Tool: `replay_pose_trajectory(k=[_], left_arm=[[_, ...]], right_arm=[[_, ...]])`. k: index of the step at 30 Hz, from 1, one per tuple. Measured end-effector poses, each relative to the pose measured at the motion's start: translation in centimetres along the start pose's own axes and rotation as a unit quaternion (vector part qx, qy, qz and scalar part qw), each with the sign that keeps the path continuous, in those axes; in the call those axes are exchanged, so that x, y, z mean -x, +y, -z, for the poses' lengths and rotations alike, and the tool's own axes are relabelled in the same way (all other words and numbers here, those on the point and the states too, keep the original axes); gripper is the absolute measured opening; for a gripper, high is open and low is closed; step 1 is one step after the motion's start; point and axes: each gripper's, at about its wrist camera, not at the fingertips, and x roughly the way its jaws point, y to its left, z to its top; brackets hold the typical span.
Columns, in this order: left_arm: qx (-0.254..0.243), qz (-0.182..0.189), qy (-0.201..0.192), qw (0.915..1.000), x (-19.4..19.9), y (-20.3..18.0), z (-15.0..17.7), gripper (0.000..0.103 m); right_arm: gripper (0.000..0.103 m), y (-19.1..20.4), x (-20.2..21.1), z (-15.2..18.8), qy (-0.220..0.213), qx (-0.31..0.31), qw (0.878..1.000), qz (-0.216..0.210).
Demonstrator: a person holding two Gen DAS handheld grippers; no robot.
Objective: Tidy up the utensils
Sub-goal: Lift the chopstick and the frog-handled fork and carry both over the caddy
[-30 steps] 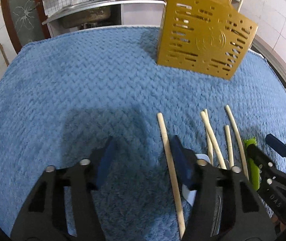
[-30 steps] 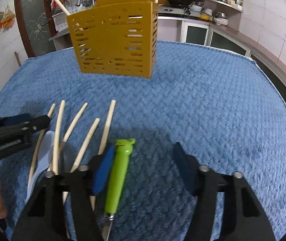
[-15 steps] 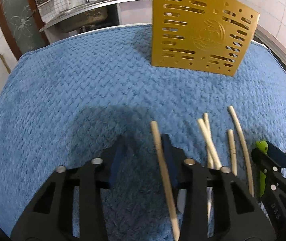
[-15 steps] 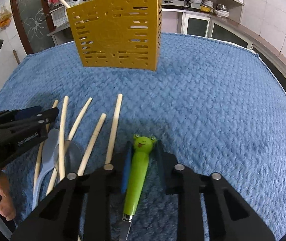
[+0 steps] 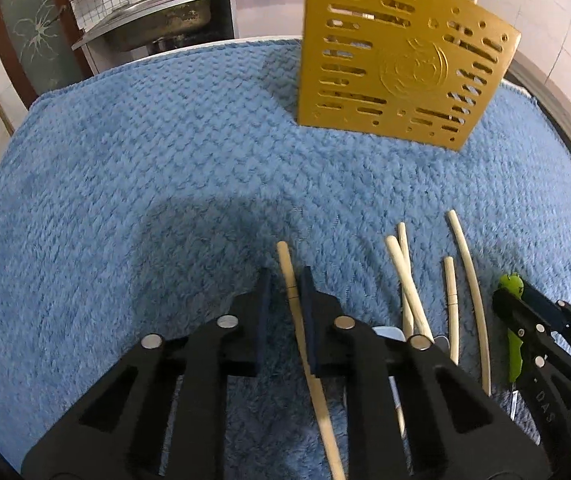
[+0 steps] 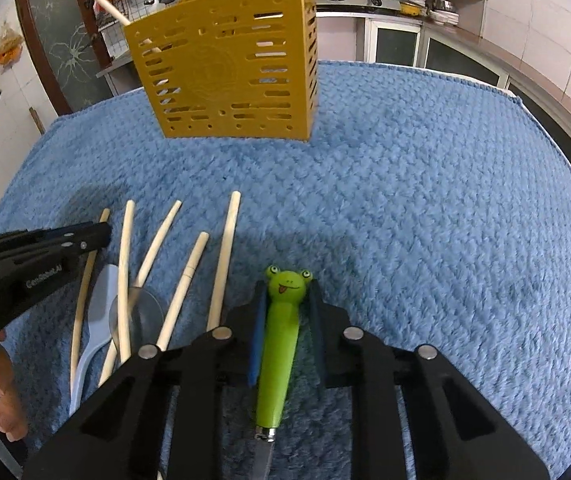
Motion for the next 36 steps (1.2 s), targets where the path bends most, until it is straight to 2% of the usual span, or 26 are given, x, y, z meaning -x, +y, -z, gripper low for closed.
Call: replay_pose_trajectory(k=[4, 17, 29, 36], left_arm=[[0.016, 0.024, -0.018, 0.9994, 1.0, 0.9, 0.2, 0.006], [0.008, 0.044, -0.079, 0.9958, 5.8, 1.2, -0.1, 0.004], [-0.016, 0.051, -0.171, 0.9837, 12.1, 1.1, -0.3, 0.004], [-0.016, 0.056, -0.199, 0.9782, 13.8, 1.5, -1.3, 0.004]], right_arm=[[0.019, -0.6, 0.7, -0.1, -0.009, -0.010, 1.000, -0.011], [0.019, -1.5, 4.7, -2.0, -0.060, -0.010, 0.998, -0.028], [0.019, -1.2, 7.7, -2.6, -0.105, 0.003, 0.994, -0.033], [0.019, -1.2, 8.9, -3.6, -0.128, 0.004, 0.991, -0.030]])
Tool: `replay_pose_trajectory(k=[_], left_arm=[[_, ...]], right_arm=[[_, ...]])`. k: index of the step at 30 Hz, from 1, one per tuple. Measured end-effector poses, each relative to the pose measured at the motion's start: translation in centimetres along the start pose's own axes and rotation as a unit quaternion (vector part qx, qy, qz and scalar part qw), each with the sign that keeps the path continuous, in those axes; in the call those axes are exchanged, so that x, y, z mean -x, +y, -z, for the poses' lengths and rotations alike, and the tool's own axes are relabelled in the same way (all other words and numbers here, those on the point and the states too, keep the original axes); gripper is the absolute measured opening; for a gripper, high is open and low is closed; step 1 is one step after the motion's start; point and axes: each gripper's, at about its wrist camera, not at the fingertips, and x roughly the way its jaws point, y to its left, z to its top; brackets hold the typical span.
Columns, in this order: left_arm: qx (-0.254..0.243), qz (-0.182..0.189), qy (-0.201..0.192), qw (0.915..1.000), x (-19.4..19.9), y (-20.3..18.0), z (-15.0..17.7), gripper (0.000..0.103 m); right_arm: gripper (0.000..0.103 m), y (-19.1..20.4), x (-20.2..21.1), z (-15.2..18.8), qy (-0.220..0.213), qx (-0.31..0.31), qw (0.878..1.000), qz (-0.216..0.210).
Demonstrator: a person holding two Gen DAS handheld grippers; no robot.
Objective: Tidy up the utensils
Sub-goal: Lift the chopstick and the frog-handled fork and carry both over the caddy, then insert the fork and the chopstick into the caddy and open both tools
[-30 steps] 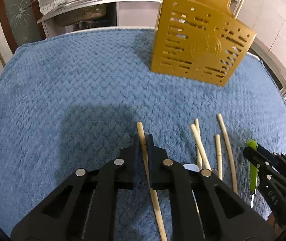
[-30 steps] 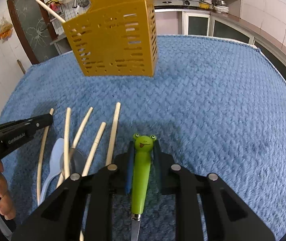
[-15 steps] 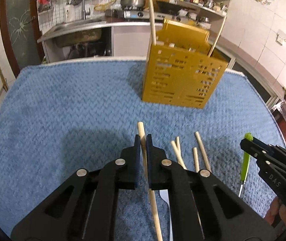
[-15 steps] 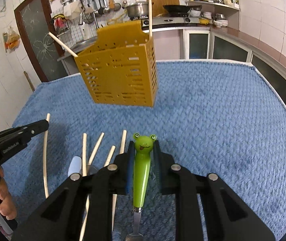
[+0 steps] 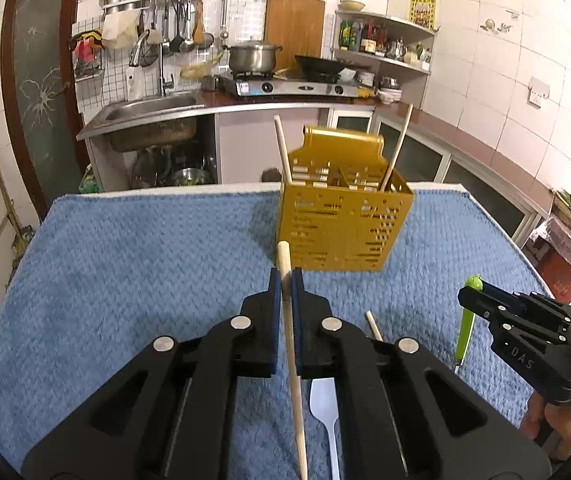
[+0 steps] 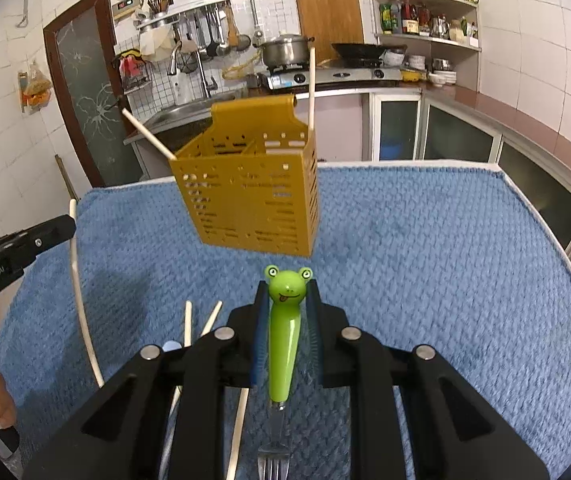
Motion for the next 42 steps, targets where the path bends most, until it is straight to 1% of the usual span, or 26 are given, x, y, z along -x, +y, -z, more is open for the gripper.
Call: replay_pose_trajectory(k=[8, 14, 19, 22, 23, 26, 30, 32, 35, 39, 42], left_arm=[[0.010, 0.006, -0.026, 0.9996, 0.7, 0.4, -1.6, 0.004], [0.014, 0.015, -0.045, 0.9988, 0.7, 0.1, -4.2, 0.003], [0.004, 0.014, -0.072, 0.9973, 0.8, -0.5, -7.9, 0.003], [0.007, 0.023, -0.084, 0.9962, 0.9, -0.9, -10.7, 0.003], [0.007, 0.023, -0.088, 0.9958, 0.9, -1.0, -11.6, 0.000], [0.007, 0.031, -0.097, 0.9948, 1.1, -1.7, -14.4, 0.000], [0.000, 0.024, -0.118, 0.9928, 1.3, -2.5, -17.7, 0.000], [0.002, 0.026, -0.115, 0.9930, 0.9, -2.5, -18.7, 0.000], [0.012, 0.030, -0.106, 0.9939, 0.4, -1.9, -18.5, 0.000], [0.013, 0.013, -0.079, 0.9967, -1.2, -0.7, -16.4, 0.000], [0.020, 0.011, -0.052, 0.9984, -2.4, 0.3, -15.0, 0.000]], right_arm=[[0.019, 0.1, 0.8, -1.8, -0.029, 0.005, 1.000, 0.007], [0.019, 0.0, 1.4, -4.4, -0.054, 0.006, 0.998, 0.013], [0.019, 0.0, 2.4, -7.9, -0.084, 0.010, 0.996, 0.020], [0.019, 0.2, 3.1, -10.4, -0.102, 0.019, 0.994, 0.025], [0.019, 0.4, 3.3, -11.1, -0.107, 0.022, 0.994, 0.027], [0.019, 0.9, 3.8, -13.7, -0.118, 0.030, 0.992, 0.031], [0.019, 1.4, 4.4, -16.7, -0.137, 0.029, 0.990, 0.033], [0.019, 1.9, 4.2, -17.8, -0.139, 0.031, 0.989, 0.033], [0.019, 2.3, 3.8, -18.4, -0.139, 0.030, 0.989, 0.030], [0.019, 2.3, 3.1, -17.4, -0.131, 0.034, 0.990, 0.029], [0.019, 1.8, 2.6, -16.4, -0.122, 0.030, 0.992, 0.028]])
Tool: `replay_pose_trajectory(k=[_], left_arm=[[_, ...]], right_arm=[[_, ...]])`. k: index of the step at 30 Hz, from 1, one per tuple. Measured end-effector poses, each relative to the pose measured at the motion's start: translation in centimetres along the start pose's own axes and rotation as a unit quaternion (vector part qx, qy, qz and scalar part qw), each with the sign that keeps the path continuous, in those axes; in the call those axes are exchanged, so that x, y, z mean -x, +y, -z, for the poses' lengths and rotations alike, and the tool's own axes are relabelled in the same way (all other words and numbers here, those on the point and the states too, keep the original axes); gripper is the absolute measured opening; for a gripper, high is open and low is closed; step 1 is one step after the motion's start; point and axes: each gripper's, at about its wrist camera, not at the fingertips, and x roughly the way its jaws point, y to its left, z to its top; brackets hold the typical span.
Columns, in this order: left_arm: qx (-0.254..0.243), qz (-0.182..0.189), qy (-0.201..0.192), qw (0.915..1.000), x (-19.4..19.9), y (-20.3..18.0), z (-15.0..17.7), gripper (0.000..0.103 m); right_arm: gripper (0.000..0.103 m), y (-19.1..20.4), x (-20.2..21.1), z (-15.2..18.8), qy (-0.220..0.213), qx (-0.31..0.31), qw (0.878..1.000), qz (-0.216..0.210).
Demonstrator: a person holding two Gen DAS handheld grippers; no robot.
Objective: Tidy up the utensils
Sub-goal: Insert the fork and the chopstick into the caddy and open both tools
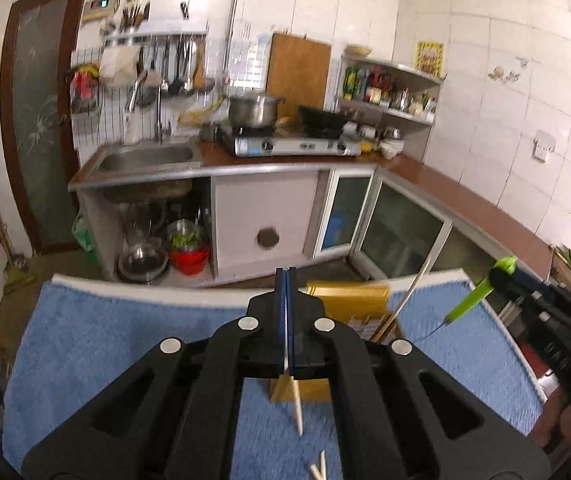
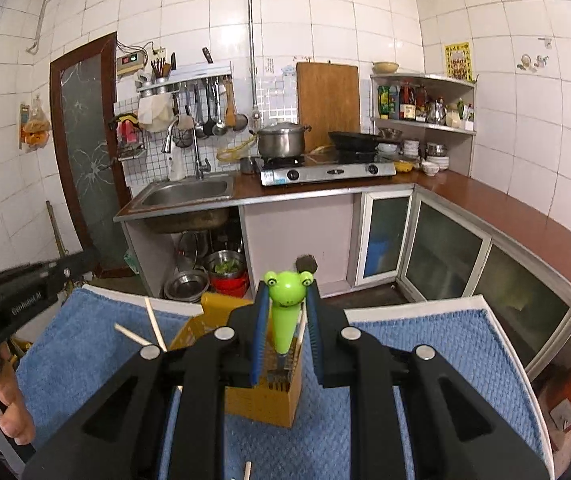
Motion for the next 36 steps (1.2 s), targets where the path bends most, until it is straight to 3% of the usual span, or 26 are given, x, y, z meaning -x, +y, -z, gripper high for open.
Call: replay_pose_trajectory(k=[9, 11, 13, 15, 23, 31, 36], left_arm=[[0.015, -0.015, 0.027, 0.9994, -2.8, 1.6, 1.8, 0.002], [0.011, -0.018, 0.028, 0.9994, -3.5, 1.6, 1.8, 0.015], [0.013, -0.027, 0.025, 0.9993, -4.4, 1.6, 1.6, 0.047], [0.010, -0.032, 0.023, 0.9992, -5.3, 1.5, 1.4, 0.050], [-0.004, -0.034, 0.049, 0.9982, -8.1, 1.2, 1.8, 0.043], [-0.020, -0.011, 0.068, 0.9974, -9.6, 0.0, 2.4, 0.008], [-0.027, -0.007, 0.058, 0.9979, -9.3, -0.5, 2.1, 0.005]], right_arm=[[0.019, -0.6, -0.8, 1.0, 0.011, -0.005, 1.000, -0.004], [0.019, -0.4, -1.0, 0.8, 0.011, -0.003, 1.000, -0.004], [0.019, -0.3, -1.2, 0.7, 0.012, -0.001, 1.000, -0.005], [0.019, -0.3, -1.4, 0.8, 0.013, 0.000, 1.000, -0.005], [0.019, -0.1, -2.2, 1.0, 0.020, 0.000, 1.000, -0.005], [0.019, 0.5, -2.8, 0.8, 0.024, 0.003, 1.000, -0.008], [0.019, 0.5, -2.9, 0.7, 0.023, 0.001, 1.000, -0.009]])
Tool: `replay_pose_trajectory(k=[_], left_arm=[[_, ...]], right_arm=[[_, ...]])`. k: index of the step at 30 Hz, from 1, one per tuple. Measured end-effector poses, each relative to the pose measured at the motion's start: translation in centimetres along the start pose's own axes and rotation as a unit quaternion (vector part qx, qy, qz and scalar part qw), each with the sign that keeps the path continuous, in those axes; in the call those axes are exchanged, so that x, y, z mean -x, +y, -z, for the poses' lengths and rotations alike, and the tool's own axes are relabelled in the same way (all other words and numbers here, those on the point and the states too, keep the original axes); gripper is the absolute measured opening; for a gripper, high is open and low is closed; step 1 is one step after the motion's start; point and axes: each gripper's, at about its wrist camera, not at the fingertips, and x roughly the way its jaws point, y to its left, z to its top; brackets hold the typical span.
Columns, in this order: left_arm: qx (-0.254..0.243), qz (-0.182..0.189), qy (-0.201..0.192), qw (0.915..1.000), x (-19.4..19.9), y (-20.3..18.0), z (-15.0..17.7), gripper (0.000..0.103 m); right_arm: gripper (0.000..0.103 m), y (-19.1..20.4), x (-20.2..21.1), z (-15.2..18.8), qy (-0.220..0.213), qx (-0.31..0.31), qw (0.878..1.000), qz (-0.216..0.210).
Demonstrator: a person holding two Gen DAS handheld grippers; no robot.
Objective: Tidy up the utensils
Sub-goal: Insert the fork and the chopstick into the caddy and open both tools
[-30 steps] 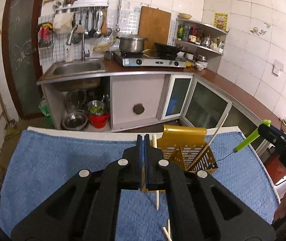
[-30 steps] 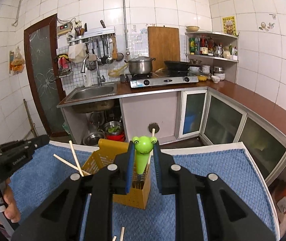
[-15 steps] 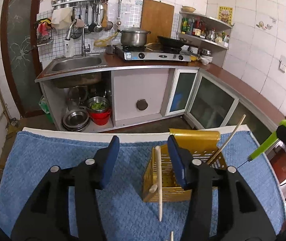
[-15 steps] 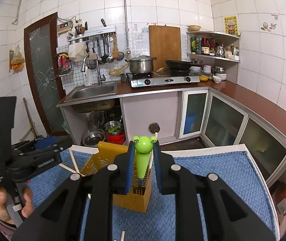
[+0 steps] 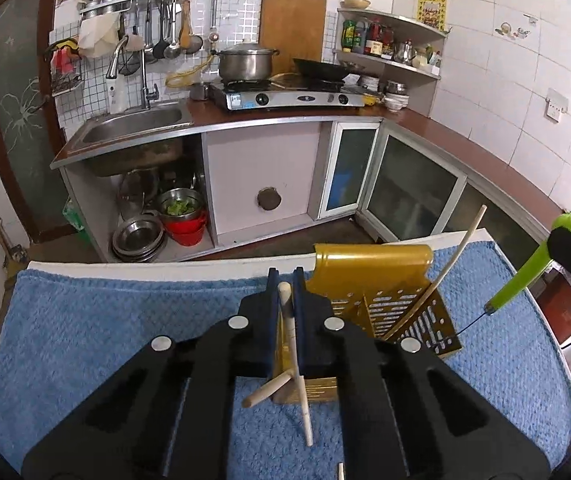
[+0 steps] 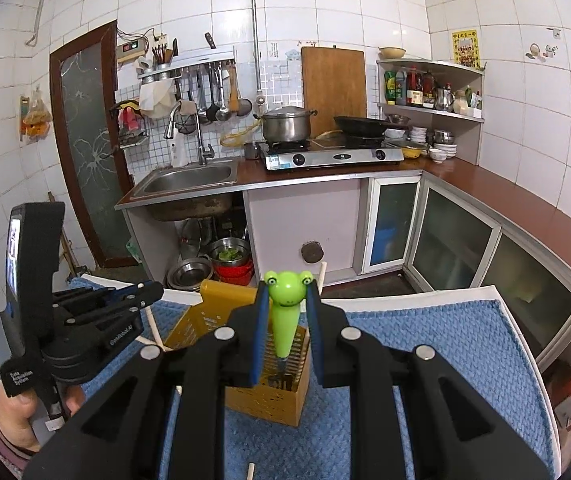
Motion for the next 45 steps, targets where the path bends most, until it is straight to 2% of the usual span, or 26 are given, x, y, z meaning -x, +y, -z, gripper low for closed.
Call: replay_pose_trajectory(k=[5, 16, 26, 30, 37, 45], left_arm=[[0.007, 0.007, -0.012, 0.9999, 0.9, 0.2, -0.8, 0.004], [0.007, 0.023, -0.095, 0.9952, 7.1, -1.2, -5.7, 0.004], [0.009, 0.024, -0.166, 0.9858, 11.3, -2.6, -9.4, 0.004], [-0.001, 0.016, -0.160, 0.9870, 8.7, -3.5, -8.3, 0.004], [0.006, -0.001, -0.105, 0.9944, 1.9, -3.0, -5.0, 0.004], [0.000, -0.027, -0.060, 0.9979, -1.5, -2.5, -1.6, 0.004]], right_arm=[[0.019, -0.1, -0.1, -0.2, 0.000, -0.003, 1.000, -0.002], [0.019, -0.1, -0.6, -2.2, -0.006, -0.006, 1.000, -0.001], [0.019, 0.2, -2.2, -3.1, 0.004, 0.004, 1.000, 0.003], [0.019, 0.0, -3.9, -1.8, 0.019, -0.003, 1.000, 0.004], [0.019, -0.3, -7.0, 0.6, 0.053, -0.005, 0.998, 0.012], [0.019, -1.6, -9.1, 2.6, 0.051, -0.022, 0.998, 0.010]])
